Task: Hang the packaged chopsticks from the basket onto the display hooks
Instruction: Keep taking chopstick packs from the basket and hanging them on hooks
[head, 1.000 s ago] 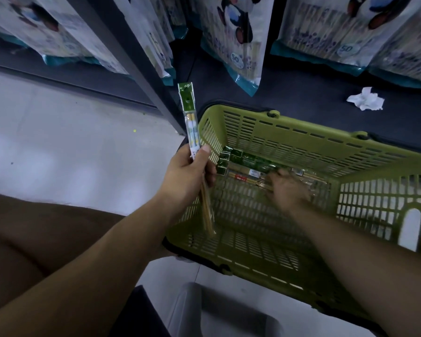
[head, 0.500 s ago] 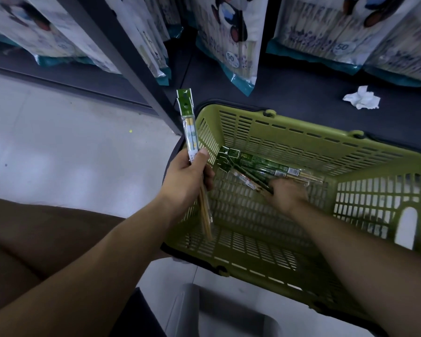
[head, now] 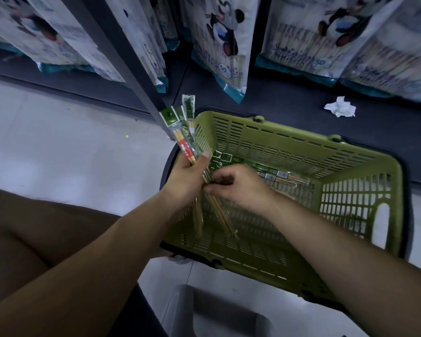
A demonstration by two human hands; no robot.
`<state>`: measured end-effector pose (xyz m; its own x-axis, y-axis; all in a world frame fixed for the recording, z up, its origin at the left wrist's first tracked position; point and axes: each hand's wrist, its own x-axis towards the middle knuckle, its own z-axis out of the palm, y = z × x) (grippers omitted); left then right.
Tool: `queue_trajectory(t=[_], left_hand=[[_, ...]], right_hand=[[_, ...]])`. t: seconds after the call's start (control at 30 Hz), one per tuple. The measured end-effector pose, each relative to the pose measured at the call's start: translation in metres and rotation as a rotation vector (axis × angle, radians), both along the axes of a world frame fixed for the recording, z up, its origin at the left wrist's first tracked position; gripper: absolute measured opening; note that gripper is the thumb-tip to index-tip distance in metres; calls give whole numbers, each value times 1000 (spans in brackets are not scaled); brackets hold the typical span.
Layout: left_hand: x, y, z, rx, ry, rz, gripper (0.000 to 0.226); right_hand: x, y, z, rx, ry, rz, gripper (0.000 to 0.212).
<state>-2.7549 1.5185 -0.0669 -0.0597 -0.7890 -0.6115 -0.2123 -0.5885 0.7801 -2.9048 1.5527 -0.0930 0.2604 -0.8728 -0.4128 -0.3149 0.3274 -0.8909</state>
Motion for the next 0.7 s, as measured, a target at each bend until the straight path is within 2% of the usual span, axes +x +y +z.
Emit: queue_trajectory(t=[0.07,0.1,0.2,0.27,0.33,0.4,0.57,0.7], left_hand=[[3,-2,0,29,-30,5,36],[5,-2,1,33,-51,-6,34],[6,-1,1,23,-50,-42,23],[5,0,0,23,5,-55,14],[3,1,-2,42,83,-37,11],[2,2,-3,55,120,-15,13],[3,-2,-5,49,140,45,17],[2,-3,-6,51,143,27,19]], right_hand=[[-10,2,-13,87,-21,-70,10],[-19,4,-24,107,63,-88,11],[-50,11,-71,83,600,17,25],[-64,17,-96,118,818,63,38],[-70,23,-115,153,894,90,51],[-69,26,-128,166,954,119,54],[-62,23,-142,155,1081,128,25],[-66,18,-139,125,1116,163,26]])
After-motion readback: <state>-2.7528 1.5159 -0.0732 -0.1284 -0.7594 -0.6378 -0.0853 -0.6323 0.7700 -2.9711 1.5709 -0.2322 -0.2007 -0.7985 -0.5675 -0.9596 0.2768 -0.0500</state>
